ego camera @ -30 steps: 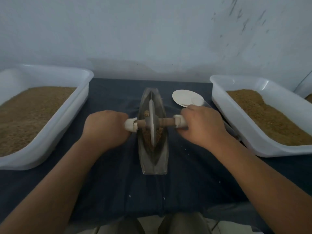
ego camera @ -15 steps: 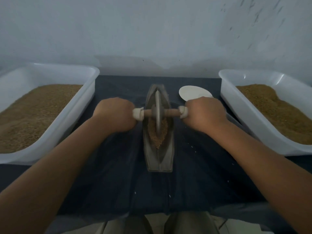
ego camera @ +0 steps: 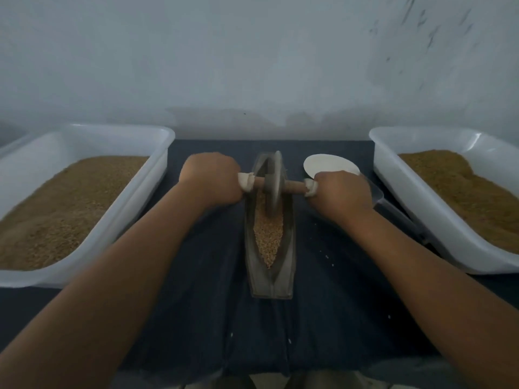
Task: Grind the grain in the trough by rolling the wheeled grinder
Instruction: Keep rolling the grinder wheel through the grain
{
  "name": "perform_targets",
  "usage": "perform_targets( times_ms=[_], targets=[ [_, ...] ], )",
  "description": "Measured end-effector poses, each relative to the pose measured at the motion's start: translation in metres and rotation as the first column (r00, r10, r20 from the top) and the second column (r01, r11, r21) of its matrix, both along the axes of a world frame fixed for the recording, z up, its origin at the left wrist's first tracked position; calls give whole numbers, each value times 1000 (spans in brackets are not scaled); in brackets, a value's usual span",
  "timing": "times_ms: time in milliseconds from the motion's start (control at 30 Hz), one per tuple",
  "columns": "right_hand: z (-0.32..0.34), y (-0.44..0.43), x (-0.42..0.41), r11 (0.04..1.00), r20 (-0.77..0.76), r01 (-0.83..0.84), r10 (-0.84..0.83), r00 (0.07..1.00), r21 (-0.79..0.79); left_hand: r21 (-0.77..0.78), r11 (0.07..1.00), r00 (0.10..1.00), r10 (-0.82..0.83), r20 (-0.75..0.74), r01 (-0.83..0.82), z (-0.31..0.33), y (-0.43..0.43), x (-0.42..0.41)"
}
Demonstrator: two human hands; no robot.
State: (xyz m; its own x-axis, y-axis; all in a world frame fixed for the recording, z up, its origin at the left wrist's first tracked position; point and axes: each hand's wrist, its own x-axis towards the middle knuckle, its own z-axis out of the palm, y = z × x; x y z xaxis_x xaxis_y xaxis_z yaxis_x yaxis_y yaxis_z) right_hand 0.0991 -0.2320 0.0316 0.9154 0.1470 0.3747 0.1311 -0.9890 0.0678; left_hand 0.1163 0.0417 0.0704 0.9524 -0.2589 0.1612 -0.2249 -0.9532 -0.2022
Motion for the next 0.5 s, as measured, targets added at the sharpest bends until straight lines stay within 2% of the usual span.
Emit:
perform_targets(
  times_ms=[133,233,367,500],
  targets=[
    [-6,-13,-53,987,115,-114,128,985,-116,-46,993,984,-117,-134,112,-17,29,-53],
    [-7,-19,-68,975,101,-188,200,975,-115,-55,986,982,-160,-103,155,-25,38,-71],
    [-3,-7,-31,993,118,-71,81,990,-91,-53,993,987,-107,-120,101,-16,22,-29],
    [14,11,3,1000,127,21,-19,992,-17,-60,998,1000,-24,6,24,-13,11,8]
  ],
)
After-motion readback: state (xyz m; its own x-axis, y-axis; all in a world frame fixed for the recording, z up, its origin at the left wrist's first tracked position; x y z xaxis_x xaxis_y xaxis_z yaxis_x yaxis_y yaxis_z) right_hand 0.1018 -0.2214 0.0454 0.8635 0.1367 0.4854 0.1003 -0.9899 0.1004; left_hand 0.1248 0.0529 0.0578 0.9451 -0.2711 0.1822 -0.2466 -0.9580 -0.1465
